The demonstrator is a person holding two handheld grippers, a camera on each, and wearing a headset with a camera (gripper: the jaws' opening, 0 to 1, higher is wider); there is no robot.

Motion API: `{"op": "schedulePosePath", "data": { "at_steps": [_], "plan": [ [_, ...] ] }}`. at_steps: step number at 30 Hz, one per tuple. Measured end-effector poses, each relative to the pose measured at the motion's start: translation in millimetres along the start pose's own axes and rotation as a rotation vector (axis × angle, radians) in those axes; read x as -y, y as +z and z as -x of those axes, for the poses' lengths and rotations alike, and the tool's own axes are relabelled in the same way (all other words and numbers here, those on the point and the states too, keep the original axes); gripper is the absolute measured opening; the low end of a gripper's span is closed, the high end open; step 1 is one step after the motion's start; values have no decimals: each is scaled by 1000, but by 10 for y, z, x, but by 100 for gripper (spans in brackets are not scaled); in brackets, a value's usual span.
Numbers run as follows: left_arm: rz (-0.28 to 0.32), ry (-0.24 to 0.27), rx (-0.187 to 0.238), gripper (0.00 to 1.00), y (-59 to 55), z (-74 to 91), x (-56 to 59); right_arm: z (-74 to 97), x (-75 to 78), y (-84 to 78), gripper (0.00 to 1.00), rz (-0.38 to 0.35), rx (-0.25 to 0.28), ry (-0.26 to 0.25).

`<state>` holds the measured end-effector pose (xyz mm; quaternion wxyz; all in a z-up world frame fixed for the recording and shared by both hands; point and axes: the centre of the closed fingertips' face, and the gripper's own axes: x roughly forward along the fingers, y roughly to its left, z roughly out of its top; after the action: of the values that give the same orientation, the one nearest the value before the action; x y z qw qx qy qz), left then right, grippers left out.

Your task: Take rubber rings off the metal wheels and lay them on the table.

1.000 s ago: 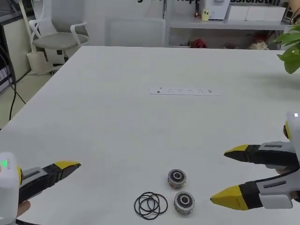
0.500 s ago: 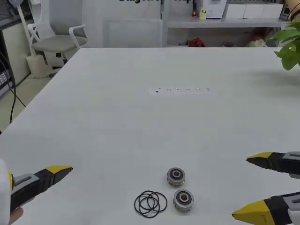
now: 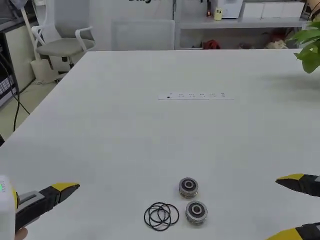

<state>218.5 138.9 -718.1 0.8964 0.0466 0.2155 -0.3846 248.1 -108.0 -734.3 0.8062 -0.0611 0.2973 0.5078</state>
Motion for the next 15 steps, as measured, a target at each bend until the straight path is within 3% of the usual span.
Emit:
{"op": "schedulePosePath", "data": {
  "at_steps": [7,15],
  "plan": [
    [6,10,-6,100,-16,8,-12,-12,-21,-182,99,-49,-3,-4],
    [14,12,-11,100,-47,-4,6,-5,-12,-256,100,-73,-2,-17]
  ]
}}
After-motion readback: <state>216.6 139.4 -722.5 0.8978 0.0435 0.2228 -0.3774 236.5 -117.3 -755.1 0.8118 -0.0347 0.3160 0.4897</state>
